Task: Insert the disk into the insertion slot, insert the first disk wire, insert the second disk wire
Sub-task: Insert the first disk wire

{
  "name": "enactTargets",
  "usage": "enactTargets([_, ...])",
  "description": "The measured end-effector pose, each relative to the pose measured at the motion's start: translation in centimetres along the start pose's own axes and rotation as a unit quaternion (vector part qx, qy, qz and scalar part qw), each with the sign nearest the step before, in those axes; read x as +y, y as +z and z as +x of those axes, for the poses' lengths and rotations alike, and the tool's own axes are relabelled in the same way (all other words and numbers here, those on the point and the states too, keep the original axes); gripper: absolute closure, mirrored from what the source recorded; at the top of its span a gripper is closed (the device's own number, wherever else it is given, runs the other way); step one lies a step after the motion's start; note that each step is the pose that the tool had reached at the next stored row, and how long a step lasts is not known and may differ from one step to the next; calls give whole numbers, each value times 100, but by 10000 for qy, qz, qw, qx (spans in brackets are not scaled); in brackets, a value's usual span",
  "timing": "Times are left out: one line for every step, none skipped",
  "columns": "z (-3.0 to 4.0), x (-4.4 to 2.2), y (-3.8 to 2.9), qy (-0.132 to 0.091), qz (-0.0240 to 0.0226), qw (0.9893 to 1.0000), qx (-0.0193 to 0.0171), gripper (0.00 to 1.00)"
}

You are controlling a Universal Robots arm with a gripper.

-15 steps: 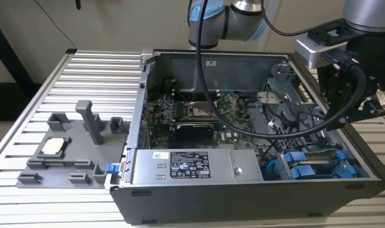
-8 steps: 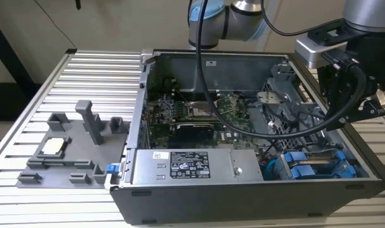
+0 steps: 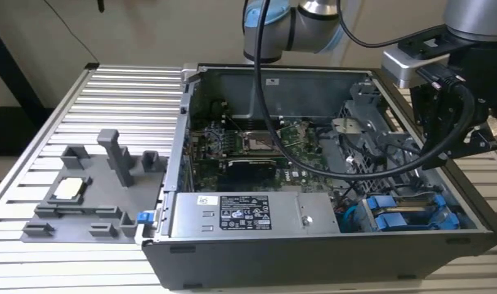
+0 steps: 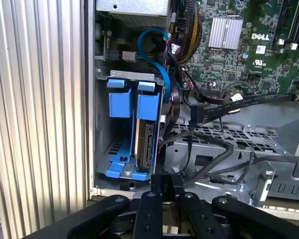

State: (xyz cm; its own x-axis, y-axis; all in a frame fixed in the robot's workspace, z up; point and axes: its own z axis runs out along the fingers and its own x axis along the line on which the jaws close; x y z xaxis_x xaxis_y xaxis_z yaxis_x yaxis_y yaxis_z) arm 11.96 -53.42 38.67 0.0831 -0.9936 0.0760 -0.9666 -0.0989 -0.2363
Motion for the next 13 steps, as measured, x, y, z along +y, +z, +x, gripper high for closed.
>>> enactTargets([1, -13, 4, -5, -22, 10000, 14, 81])
enactTargets([3, -30, 9, -10, -53, 10000, 23, 81])
enactTargets([4, -46, 15, -15, -93, 10000, 29, 81])
enactTargets([5, -63, 20, -18, -141, 9999, 29, 81])
enactTargets([6, -79, 27, -22, -196, 9998, 24, 81])
enactTargets([8, -97, 33, -26, -262, 9997, 17, 81])
enactTargets([9, -113, 38, -30, -324, 9995, 12, 81])
enactTargets([11, -131, 44, -33, -385, 9993, 5, 81])
enactTargets([12, -147, 50, -36, -442, 9990, 0, 81])
enactTargets([14, -165, 56, -40, -501, 9987, -6, 81])
enactTargets([16, -182, 63, -44, -558, 9984, -12, 81])
enactTargets([19, -198, 68, -47, -612, 9981, -17, 81])
enactTargets([23, -216, 75, -50, -666, 9978, -23, 81])
